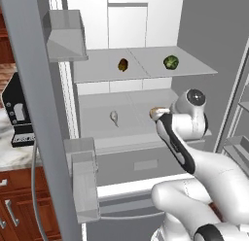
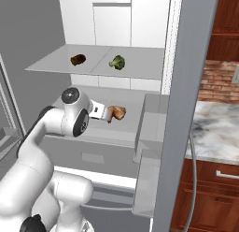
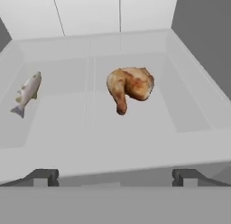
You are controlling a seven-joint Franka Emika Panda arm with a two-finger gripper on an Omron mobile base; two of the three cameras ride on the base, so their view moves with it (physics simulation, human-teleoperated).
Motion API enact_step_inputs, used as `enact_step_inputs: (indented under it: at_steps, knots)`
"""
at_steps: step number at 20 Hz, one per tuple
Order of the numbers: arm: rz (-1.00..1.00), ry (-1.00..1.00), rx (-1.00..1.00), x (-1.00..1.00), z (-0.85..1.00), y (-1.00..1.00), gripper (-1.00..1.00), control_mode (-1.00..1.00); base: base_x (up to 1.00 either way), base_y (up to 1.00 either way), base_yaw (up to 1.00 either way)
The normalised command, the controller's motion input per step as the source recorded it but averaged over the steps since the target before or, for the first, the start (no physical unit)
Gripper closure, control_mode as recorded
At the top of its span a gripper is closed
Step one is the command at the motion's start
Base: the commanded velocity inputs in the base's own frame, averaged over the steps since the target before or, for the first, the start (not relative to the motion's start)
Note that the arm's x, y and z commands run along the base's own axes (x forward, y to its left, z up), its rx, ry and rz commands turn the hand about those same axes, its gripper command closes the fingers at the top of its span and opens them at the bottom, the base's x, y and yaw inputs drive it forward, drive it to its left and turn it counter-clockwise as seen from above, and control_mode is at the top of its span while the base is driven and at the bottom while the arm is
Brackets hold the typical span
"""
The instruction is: Gather the broccoli and sweet potato from the fridge and place them on a tray on the dining counter. Then gather the chicken drumstick and fish from the fridge and place them on the other tray.
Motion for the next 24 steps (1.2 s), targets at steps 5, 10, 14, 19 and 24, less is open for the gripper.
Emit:
enact_step_inputs:
  at_steps: [5,10,14,19,24]
  knots:
    - [-0.06,0.10,0.00,0.40,-0.03,-0.01,-1.00,-1.00,0.00,0.00,0.00]
    - [-0.06,0.04,0.00,0.38,-0.15,0.00,-1.00,-1.00,0.00,0.00,0.00]
    - [-0.02,0.00,0.00,0.33,-0.30,0.00,-1.00,-1.00,0.00,0.00,0.00]
    - [0.00,0.00,0.00,0.24,-0.31,0.00,-1.00,-1.00,0.00,0.00,0.00]
    - [0.00,0.01,0.00,0.27,-0.16,-0.01,-1.00,-1.00,0.00,0.00,0.00]
